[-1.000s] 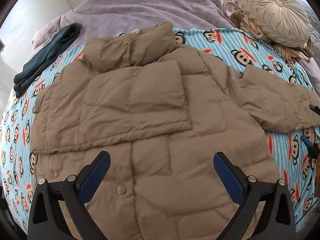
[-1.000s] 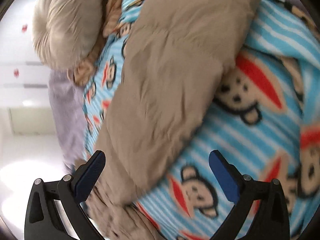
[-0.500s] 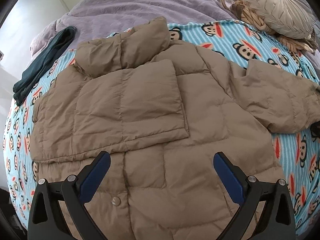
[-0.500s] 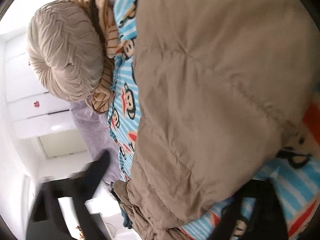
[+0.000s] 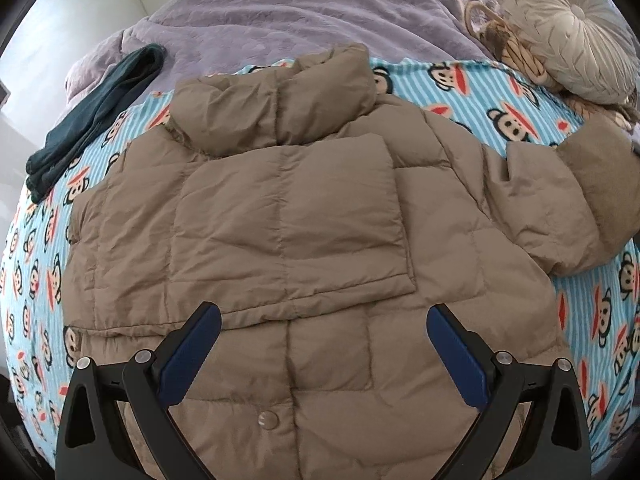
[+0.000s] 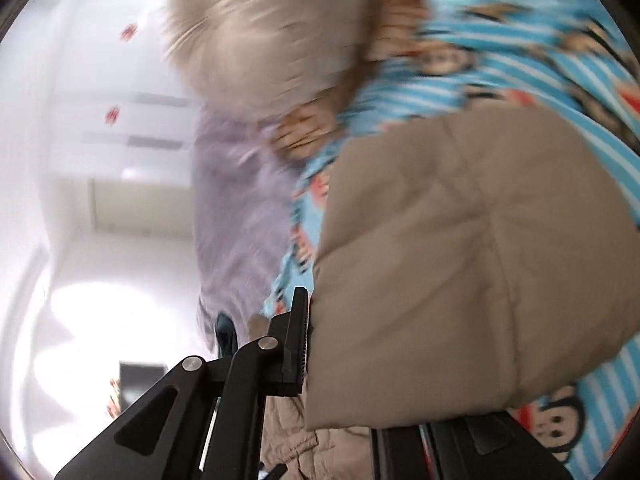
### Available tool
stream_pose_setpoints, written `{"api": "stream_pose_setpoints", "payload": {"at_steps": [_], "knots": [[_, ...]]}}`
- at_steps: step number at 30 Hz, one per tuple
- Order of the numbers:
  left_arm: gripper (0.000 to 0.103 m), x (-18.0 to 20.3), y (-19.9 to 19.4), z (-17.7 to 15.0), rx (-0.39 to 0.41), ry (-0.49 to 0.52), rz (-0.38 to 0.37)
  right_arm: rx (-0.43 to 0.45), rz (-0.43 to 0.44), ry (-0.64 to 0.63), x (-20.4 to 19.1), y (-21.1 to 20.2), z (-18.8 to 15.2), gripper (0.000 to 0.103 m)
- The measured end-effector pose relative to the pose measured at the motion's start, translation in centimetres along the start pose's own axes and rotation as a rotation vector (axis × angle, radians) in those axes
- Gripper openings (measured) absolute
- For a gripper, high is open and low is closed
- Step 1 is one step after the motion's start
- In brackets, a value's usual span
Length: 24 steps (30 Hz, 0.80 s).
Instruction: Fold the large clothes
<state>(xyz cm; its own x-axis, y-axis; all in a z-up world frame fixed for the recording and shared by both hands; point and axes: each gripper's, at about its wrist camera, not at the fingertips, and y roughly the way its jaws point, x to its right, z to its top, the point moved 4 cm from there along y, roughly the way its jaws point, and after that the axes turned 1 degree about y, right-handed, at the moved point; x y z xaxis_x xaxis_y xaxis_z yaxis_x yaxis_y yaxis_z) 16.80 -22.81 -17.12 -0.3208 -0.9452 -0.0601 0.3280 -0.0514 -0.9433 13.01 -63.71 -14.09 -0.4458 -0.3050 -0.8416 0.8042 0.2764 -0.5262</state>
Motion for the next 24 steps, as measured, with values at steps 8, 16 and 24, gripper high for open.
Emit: {"api": "stream_pose_setpoints", "payload": {"at_steps": [8,16,24], "knots": [[0.103,-5.2,-0.4,0.6,0.049,-0.073,0.014,-0.124,-0.02,-0.447,-12.4,6.9,-7.2,0.01],[0.103,-10.5,0.4,0.0,0.055,-0.15,0.064,-0.307,-0.146,-0.78,-14.5,16.2,-19.6,0.009],[0.103,-11.9,1.8,-0.2,0.073,-0.208,0.039,-0.47,-0.361,-0.711,-6.6,21.6,-25.2,0.014]]}}
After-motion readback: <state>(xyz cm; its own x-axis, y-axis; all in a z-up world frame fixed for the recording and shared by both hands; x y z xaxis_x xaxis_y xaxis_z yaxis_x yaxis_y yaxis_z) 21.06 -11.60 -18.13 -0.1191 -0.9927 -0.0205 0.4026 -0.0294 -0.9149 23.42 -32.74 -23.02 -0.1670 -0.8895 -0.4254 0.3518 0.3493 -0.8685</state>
